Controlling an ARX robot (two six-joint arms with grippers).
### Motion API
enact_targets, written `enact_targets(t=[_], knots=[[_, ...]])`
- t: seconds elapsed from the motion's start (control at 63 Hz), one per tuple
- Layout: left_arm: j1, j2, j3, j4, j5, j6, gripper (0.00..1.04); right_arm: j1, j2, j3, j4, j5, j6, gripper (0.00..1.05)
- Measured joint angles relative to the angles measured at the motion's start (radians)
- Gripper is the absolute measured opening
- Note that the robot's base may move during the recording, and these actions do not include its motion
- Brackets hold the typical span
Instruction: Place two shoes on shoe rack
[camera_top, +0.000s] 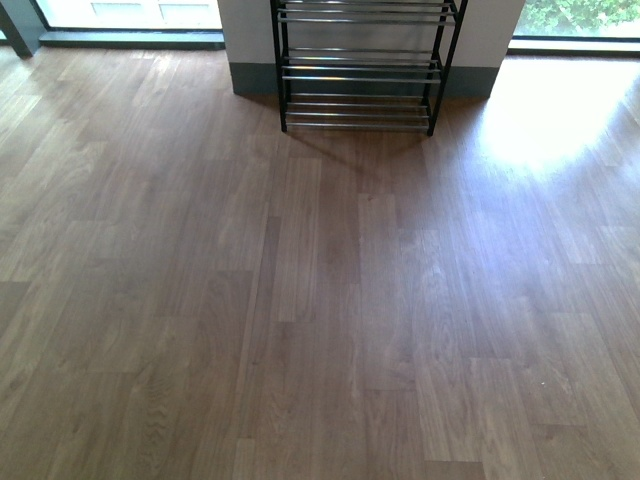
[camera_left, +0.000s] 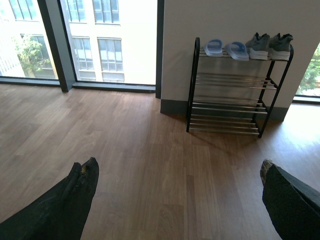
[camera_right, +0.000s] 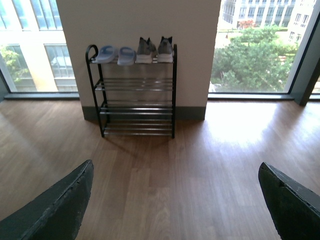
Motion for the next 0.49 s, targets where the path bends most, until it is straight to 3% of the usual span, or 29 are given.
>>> enact_targets(t=[0.492], knots=[[0.0, 0.0, 0.0, 0.0, 0.0, 0.0, 0.95, 0.0, 0.0, 0.0, 0.0, 0.0, 0.0, 0.96]])
